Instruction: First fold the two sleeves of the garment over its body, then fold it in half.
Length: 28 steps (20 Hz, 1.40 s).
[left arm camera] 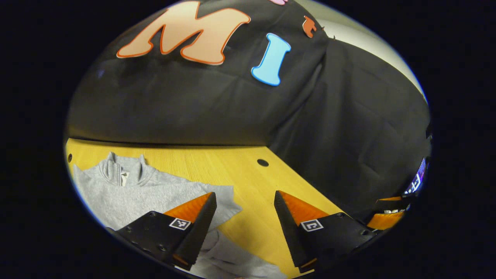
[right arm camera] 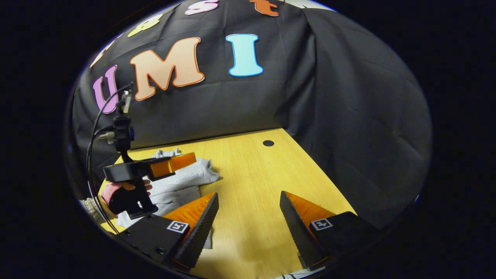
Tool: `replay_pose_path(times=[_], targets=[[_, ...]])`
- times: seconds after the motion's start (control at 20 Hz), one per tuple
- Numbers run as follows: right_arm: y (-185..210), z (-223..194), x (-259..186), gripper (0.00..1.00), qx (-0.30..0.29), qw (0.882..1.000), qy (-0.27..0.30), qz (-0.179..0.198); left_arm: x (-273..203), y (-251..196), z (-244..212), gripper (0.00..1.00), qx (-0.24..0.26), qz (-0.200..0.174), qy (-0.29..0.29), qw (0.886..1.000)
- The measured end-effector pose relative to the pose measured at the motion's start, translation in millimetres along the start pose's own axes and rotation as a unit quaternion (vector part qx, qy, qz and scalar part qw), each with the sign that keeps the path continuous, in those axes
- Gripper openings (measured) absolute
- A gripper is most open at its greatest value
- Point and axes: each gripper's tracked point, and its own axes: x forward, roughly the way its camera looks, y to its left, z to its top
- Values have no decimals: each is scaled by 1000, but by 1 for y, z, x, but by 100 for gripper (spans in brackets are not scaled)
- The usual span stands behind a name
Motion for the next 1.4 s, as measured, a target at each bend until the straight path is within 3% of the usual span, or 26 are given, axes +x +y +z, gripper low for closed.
replay_pose_path(times=[0.1,0.2,0.35,0.6,1.0,1.25,1.4], targets=[[3,-4,-2,95,-1,1000,1,4,-17,0,17,94,19,8,-24,1000],[11,-9,-2,99,-3,1000,4,13,-41,7,33,96,43,23,-48,998],[26,-19,-3,96,-11,999,9,30,-85,27,52,95,67,54,-77,993],[65,-40,-3,99,-30,997,19,69,-165,91,46,95,77,135,-80,985],[122,-100,3,99,-85,986,56,134,-291,180,-50,95,45,264,-12,963],[130,-145,13,96,-98,980,95,143,-340,208,-131,96,14,314,59,947],[127,-169,23,96,-107,977,120,140,-352,212,-169,96,-16,323,86,943]])
